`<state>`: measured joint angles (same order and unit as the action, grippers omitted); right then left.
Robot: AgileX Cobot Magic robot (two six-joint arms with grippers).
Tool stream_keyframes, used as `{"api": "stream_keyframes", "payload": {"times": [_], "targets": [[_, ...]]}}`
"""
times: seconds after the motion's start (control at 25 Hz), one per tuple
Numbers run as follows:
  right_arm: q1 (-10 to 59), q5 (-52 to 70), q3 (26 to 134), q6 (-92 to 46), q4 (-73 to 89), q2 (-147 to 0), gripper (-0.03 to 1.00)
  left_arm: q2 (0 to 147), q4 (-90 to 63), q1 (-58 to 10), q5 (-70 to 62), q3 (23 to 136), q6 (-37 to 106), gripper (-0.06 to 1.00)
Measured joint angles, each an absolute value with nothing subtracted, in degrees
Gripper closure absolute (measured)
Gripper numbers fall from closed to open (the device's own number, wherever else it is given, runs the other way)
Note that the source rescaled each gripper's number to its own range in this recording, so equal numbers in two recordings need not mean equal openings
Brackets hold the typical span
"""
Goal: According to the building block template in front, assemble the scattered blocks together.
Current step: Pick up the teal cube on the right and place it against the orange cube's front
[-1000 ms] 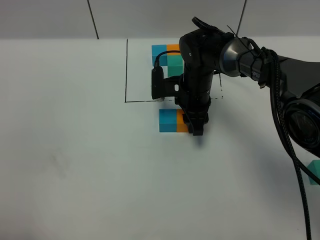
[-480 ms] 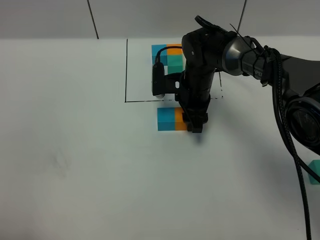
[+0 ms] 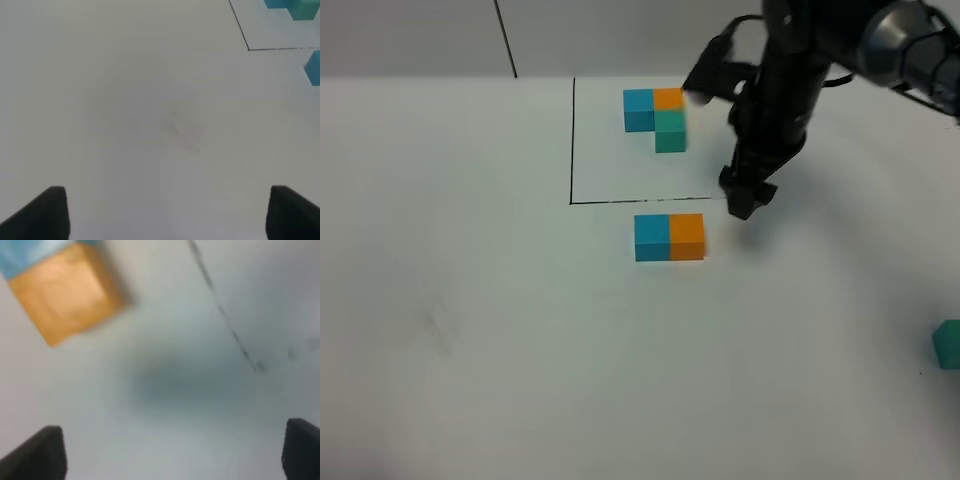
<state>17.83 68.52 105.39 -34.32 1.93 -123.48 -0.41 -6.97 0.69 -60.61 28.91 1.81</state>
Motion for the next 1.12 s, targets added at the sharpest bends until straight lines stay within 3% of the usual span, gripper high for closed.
{"api": "stream_keyframes", "payload": {"times": [0.16,0.36,0.68,1.12], "targets": [[10.7,68.6,98.8,-21.0,1.9,-117.0,0.21,-0.4,-7.0,0.7,-60.6,28.9,1.8,0.24],[2.1,60.4,79.1,-7.8,0.3,-104.4,0.21,-0.4,-7.0,0.7,-60.6,28.9,1.8,0.24],[-7.1,43.3,50.9,0.0,0.4,-91.1,0.21,-0.4,-7.0,0.7,-60.6,28.9,1.8,0.24],[-9.4,38.0,42.5,0.0,1.7,-90.5,0.21,-0.4,-7.0,0.7,-60.6,28.9,1.8,0.24]]}}
